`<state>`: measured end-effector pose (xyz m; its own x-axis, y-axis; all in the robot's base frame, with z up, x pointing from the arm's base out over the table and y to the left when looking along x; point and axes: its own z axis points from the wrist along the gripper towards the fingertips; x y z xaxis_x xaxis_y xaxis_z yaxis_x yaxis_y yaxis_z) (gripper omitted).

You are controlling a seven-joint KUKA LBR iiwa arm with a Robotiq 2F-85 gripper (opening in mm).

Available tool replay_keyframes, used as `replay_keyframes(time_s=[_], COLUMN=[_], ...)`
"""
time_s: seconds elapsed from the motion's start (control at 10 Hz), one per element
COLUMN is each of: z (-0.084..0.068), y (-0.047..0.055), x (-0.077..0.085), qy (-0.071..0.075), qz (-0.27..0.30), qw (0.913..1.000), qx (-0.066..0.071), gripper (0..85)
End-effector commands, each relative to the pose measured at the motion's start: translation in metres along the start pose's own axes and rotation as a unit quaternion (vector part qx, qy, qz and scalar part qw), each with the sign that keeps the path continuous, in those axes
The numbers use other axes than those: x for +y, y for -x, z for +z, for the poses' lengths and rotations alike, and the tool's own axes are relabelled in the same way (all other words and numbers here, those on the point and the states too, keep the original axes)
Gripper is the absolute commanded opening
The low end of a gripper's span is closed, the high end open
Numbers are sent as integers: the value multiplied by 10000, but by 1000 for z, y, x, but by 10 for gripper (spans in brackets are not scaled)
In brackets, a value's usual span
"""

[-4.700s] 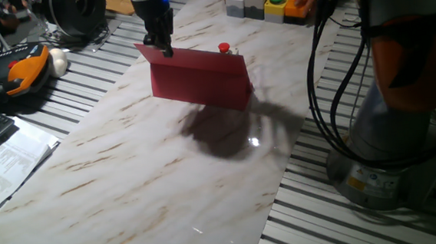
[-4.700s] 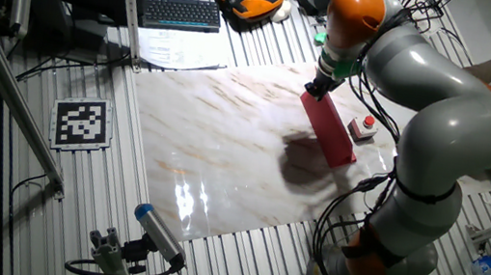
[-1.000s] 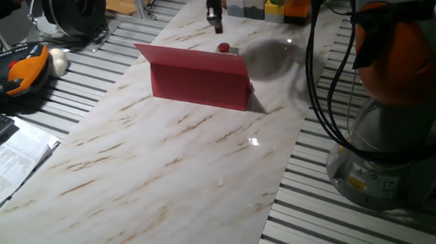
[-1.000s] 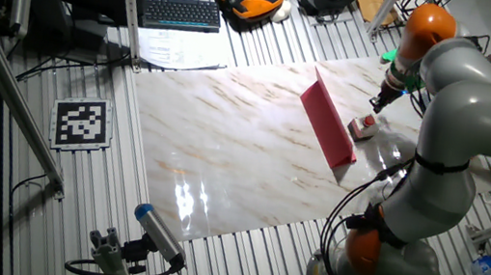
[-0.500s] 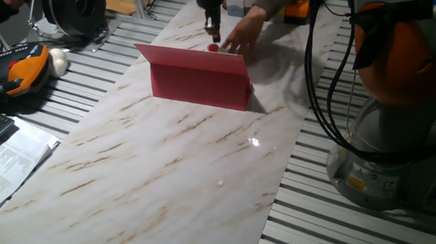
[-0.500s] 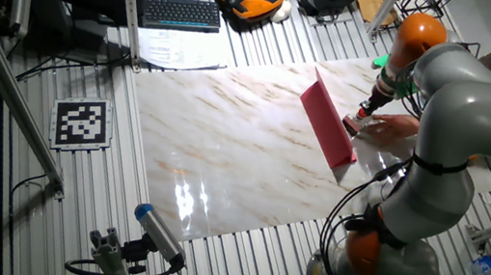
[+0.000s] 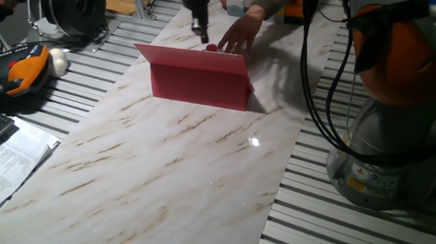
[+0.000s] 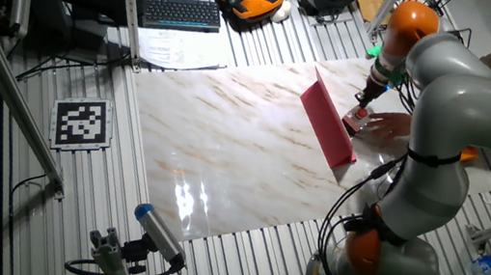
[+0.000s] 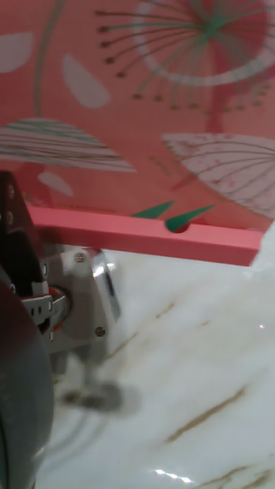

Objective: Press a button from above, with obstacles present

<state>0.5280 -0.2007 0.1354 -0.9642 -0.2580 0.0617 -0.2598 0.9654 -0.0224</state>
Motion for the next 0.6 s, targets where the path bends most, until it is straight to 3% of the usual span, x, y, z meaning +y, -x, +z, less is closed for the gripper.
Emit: replay_keyframes(time_s=[0.0,0.1,0.3,0.5], z=[4,7,13,25], y=[-6,-11,-9,-7], x=[-3,-4,-4,-4], qy=[20,56,87,87], qz=[0,-10,-42,-57], qw=[10000,9999,9999,9996], qx=[-88,-130,-130,-250], gripper=[0,0,0,0])
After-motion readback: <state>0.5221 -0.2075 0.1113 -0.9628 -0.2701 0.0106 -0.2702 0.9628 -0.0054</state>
